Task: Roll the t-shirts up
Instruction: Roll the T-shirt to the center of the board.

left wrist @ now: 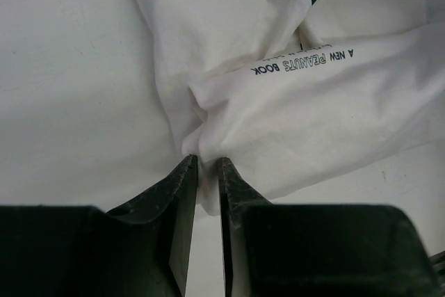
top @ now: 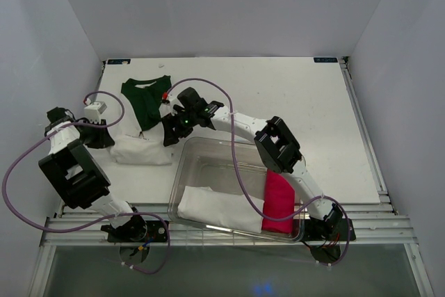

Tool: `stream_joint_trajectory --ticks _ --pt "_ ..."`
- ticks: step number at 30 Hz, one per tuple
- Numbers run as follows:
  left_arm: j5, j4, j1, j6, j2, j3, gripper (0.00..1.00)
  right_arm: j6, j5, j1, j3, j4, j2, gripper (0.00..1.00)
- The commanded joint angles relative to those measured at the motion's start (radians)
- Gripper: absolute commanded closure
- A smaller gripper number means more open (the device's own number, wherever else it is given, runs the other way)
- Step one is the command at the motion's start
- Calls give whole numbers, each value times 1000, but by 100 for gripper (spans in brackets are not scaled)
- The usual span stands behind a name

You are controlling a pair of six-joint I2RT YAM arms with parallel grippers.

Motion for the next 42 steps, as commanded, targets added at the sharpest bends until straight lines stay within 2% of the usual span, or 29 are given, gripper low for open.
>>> stream_joint_trajectory --ticks 1,6,9,10,12,16,22,26,32,33,34,36,37,42 --pt "35 -43 -5 -17 -6 4 71 11 -30 4 15 -3 16 30" --pt "48 -48 -5 -23 -18 -30 68 11 -10 15 17 -14 36 33" --pt "67 -42 -7 -46 -3 -39 67 18 -27 19 63 -26 87 41" --pt "68 -34 -5 -54 2 -41 69 24 -30 19 89 -38 96 51" --pt "82 -30 -7 -63 5 -44 73 34 -38 19 96 -34 104 61" --pt "81 -27 -4 -84 5 -33 100 73 -48 21 72 29 84 79" --pt "-5 -24 36 -104 37 20 100 107 -44 19 107 77 73 86" --pt "-94 -2 48 -100 63 39 100 118 -45 16 80 100 75 82" --pt "-74 10 39 -78 68 14 100 133 -19 12 60 106 92 76" --pt "-79 12 38 -75 71 2 100 130 -15 10 64 106 95 72" --pt "-82 19 33 -74 71 -2 98 121 -12 10 73 103 96 60" --pt "-88 25 29 -84 77 -4 86 92 10 8 83 95 84 50" --pt "-90 28 29 -92 77 7 75 77 19 8 89 89 78 45" --pt "-103 33 29 -108 49 89 51 -18 105 10 115 63 4 40"
